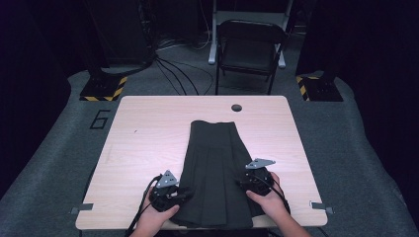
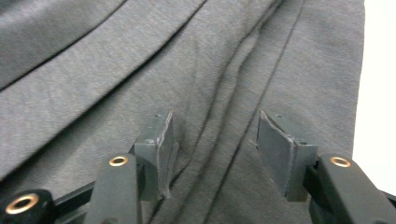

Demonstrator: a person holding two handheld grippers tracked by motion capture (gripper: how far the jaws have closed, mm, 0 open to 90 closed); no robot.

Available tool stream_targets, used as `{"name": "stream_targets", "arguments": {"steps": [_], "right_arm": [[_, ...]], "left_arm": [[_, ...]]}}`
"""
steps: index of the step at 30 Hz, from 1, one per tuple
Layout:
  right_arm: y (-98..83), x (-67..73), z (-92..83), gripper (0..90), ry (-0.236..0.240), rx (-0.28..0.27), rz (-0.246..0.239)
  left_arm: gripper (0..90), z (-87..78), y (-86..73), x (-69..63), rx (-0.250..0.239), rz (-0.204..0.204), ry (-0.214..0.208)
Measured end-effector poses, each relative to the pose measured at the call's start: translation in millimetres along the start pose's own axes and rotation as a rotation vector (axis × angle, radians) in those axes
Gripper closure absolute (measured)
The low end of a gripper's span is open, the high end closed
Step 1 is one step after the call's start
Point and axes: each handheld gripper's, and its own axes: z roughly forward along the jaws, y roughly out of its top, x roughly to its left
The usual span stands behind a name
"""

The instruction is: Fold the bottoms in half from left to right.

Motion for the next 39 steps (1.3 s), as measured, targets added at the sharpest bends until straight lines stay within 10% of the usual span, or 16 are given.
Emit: {"name": "stream_targets", "arguments": {"steps": [8,16,25,29,39], "right_arm": [[0.4,6.8,2.1,54.5,0.035,0.01,-0.022],[3.7,12.3,-0.8,85.7,0.043,-0.011,-0.071],[4.4,10.7,-3.9,85.5,0.05,-0.03,-0.051],[2.7,6.8,2.6,62.1,0.076,0.0,0.008],[6.4,11.2,0.2,86.1,0.059,-0.02,-0.035]], "left_arm": [[61.1,0.9,-6.7,-12.0,0.025,0.023,-0.059],[58.1,-4.8,-3.0,-16.3,0.0,0.037,-0.045],[52.6,-18.8,14.4,2.3,-0.061,0.021,0.019],[50.3,-20.6,17.8,14.1,-0.072,-0.005,0.054],[42.6,-6.2,21.5,38.5,-0.073,-0.056,0.123]]}}
